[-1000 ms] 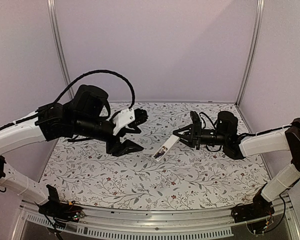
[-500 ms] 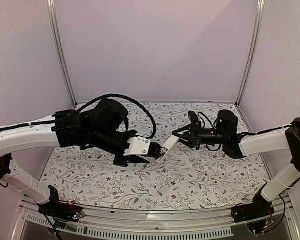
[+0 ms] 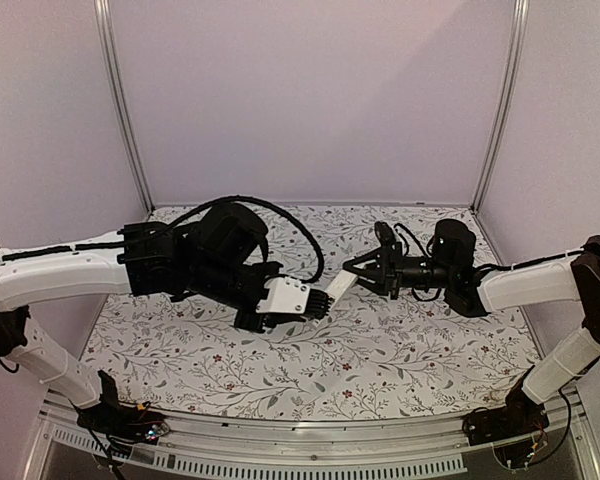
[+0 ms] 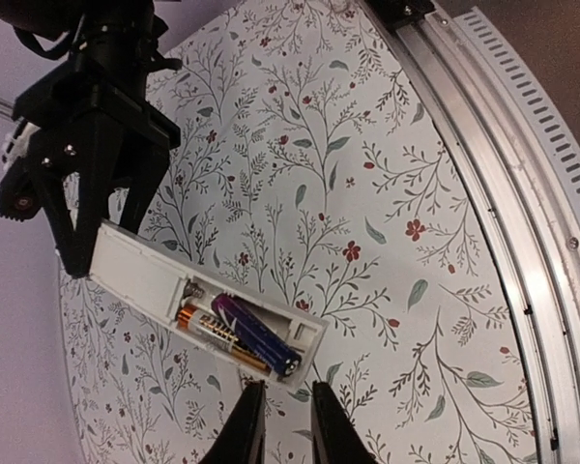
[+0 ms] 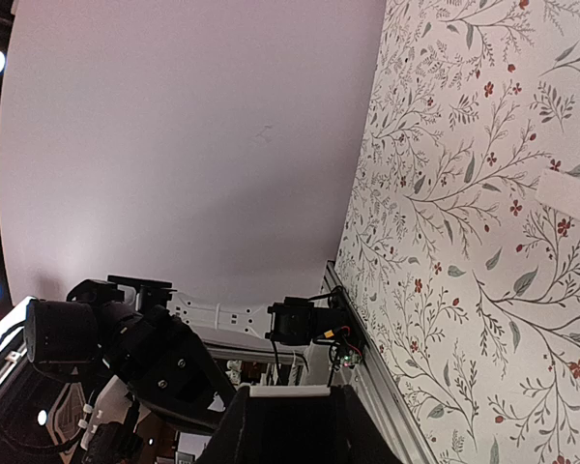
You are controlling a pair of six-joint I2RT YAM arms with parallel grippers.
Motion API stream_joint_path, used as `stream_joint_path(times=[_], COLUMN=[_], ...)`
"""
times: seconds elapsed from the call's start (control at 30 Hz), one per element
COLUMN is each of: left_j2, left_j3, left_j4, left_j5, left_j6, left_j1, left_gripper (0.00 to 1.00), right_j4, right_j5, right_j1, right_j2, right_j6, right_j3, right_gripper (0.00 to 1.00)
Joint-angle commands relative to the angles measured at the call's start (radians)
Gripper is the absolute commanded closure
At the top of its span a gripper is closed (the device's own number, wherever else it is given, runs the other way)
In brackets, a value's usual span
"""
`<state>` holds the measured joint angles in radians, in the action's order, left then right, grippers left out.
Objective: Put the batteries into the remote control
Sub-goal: Load the battery into the battery compartment.
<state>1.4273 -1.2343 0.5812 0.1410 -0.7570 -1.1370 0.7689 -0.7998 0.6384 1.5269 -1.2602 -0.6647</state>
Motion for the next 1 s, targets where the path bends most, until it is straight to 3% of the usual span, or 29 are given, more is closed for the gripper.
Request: stream_joint_path(times=[0.0, 0.6, 0.97], left_j2=[0.026, 0.073, 0.097], left_j3=[-0.029, -0.062, -0.071], left_j4=[-0.025, -0.021, -0.013], left_j5=[-0.026, -0.014, -0.012], left_j6=[-0.008, 0.005, 0.006], left_j1=[-0.01, -0.018, -0.025], left_gripper=[0.83, 0.9, 0.89], right_j4=[0.031, 0.032, 0.033], right_j5=[-0.015, -0.015, -0.015], right_j1=[0.01, 0.012, 0.011], right_j2=[0.006, 0.004, 0.006], right_j6=[-0.003, -0.004, -0.004], right_j3=[-0.027, -0.021, -0.024], right_gripper=[1.0, 1.0, 1.0])
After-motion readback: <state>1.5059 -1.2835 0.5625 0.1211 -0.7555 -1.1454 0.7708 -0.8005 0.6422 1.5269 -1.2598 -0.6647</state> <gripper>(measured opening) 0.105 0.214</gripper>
